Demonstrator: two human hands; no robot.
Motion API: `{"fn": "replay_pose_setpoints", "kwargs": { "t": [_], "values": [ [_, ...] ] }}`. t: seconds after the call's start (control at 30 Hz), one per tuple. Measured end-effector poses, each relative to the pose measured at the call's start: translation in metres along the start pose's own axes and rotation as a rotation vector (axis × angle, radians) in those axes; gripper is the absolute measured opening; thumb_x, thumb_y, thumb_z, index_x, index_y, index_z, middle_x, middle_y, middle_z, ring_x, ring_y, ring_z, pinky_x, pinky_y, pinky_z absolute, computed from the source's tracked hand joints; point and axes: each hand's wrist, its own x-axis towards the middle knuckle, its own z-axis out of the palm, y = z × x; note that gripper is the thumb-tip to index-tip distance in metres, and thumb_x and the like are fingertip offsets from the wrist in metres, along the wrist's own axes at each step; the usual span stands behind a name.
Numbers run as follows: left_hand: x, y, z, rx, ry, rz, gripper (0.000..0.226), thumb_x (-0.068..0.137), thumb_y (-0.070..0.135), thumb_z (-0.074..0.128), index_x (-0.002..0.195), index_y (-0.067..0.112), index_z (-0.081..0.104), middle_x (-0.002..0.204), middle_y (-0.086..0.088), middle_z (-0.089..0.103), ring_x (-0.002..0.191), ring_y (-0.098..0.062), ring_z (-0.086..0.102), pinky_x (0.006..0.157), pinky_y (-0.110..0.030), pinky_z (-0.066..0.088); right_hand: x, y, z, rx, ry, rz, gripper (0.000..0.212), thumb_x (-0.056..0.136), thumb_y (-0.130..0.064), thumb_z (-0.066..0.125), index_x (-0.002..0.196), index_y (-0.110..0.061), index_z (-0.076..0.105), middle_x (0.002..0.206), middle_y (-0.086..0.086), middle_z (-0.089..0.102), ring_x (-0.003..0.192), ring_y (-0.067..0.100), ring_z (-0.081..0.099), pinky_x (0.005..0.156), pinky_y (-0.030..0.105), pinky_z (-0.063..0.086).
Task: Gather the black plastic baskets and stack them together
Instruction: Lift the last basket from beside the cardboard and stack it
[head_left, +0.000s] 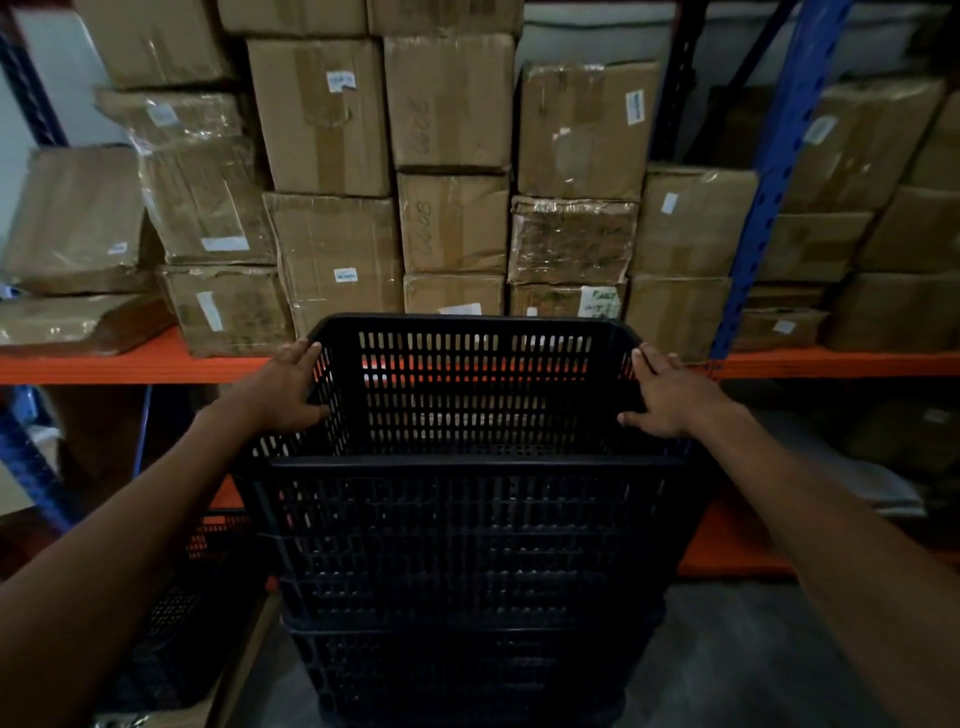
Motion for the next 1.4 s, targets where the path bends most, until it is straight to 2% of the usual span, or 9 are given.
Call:
{"fn": "replay_pose_setpoints", "kwargs": {
  "t": [0.13,0.23,0.37,0.5,0.63,0.9,1.0,1.17,1.4],
  "values": [
    [-0.012,0.006,-0.014,-0.120,0.001,-0.012,0.084,0.085,0.037,0.064,0.151,0.004,0.023,0.156,-0.022,0.028,0.144,-0.033,0.030,0.117,-0.038,0.029,-0.012,-0.014,-0.014,-0.098,0.001,0.059,0.095,0.089,-0.062,0.048,0.155,-0.007,0.007,0.164,0.011,0.004,0.150,0.034,0.009,0.118,0.045,0.023],
    [-0.024,-0.008,-0.040,-0.289,0.016,-0.019,0.055,0.092,0.035,0.056,0.140,0.010,0.047,0.139,-0.018,0.055,0.127,-0.031,0.053,0.104,-0.035,0.041,-0.005,-0.062,-0.054,-0.063,0.033,-0.013,0.068,0.092,-0.056,0.050,0.136,-0.005,0.049,0.143,0.018,0.048,0.131,0.033,0.047,0.108,0.038,0.038],
    [-0.049,-0.071,-0.085,-0.264,-0.024,-0.112,0.054,0.094,0.033,0.054,0.142,0.010,0.046,0.148,-0.013,0.046,0.137,-0.027,0.043,0.109,-0.030,0.033,0.014,-0.193,-0.125,0.201,0.168,-0.226,0.053,0.092,-0.043,0.057,0.119,0.003,0.063,0.127,0.025,0.061,0.115,0.037,0.059,0.083,0.031,0.045],
    [-0.091,-0.175,-0.114,-0.221,-0.010,-0.281,0.044,0.092,0.028,0.057,0.130,0.005,0.058,0.139,-0.017,0.056,0.127,-0.029,0.052,0.101,-0.031,0.039,0.007,-0.359,-0.187,0.400,0.261,-0.484,0.047,0.091,-0.035,0.059,0.122,-0.001,0.064,0.128,0.022,0.063,0.118,0.034,0.059,0.097,0.035,0.048],
    [-0.144,-0.283,-0.099,-0.311,-0.017,-0.471,0.042,0.091,0.021,0.060,0.128,0.001,0.059,0.133,-0.021,0.059,0.117,-0.026,0.058,0.099,-0.029,0.043,-0.019,-0.520,-0.203,0.470,0.250,-0.720,0.037,0.089,-0.032,0.060,0.113,-0.005,0.070,0.119,0.017,0.069,0.111,0.031,0.063,0.091,0.033,0.049],
    [-0.234,-0.420,0.050,-0.335,-0.203,-0.657,0.040,0.091,0.031,0.054,0.116,0.003,0.066,0.123,-0.023,0.065,0.110,-0.035,0.064,0.089,-0.038,0.050,-0.020,-0.746,-0.056,0.410,-0.183,-0.790,0.055,0.090,-0.040,0.062,0.135,-0.009,0.057,0.139,0.013,0.057,0.127,0.029,0.055,0.106,0.034,0.044],
    [-0.252,-0.442,0.114,-0.364,-0.320,-0.657,0.052,0.088,0.042,0.046,0.124,0.008,0.063,0.128,-0.021,0.063,0.117,-0.032,0.060,0.094,-0.035,0.046,-0.001,-0.787,0.023,0.325,-0.326,-0.735,0.056,0.090,-0.039,0.063,0.136,-0.008,0.055,0.141,0.011,0.056,0.127,0.028,0.055,0.106,0.031,0.044],
    [-0.249,-0.478,0.221,-0.566,-0.457,-0.766,0.044,0.092,0.027,0.055,0.131,0.007,0.058,0.139,-0.017,0.056,0.128,-0.030,0.052,0.105,-0.033,0.039,0.053,-0.831,0.130,0.209,-0.487,-0.657,0.060,0.090,-0.042,0.061,0.142,-0.013,0.049,0.146,0.013,0.050,0.131,0.030,0.050,0.105,0.031,0.042],
    [-0.157,-0.552,0.355,-0.893,-0.533,-1.045,0.044,0.086,0.028,0.065,0.121,0.002,0.062,0.126,-0.022,0.062,0.119,-0.033,0.058,0.100,-0.037,0.048,0.206,-0.912,0.233,0.145,-0.564,-0.658,0.062,0.096,-0.034,0.057,0.150,-0.011,0.036,0.153,0.016,0.040,0.139,0.034,0.039,0.110,0.032,0.035]
  ]
}}
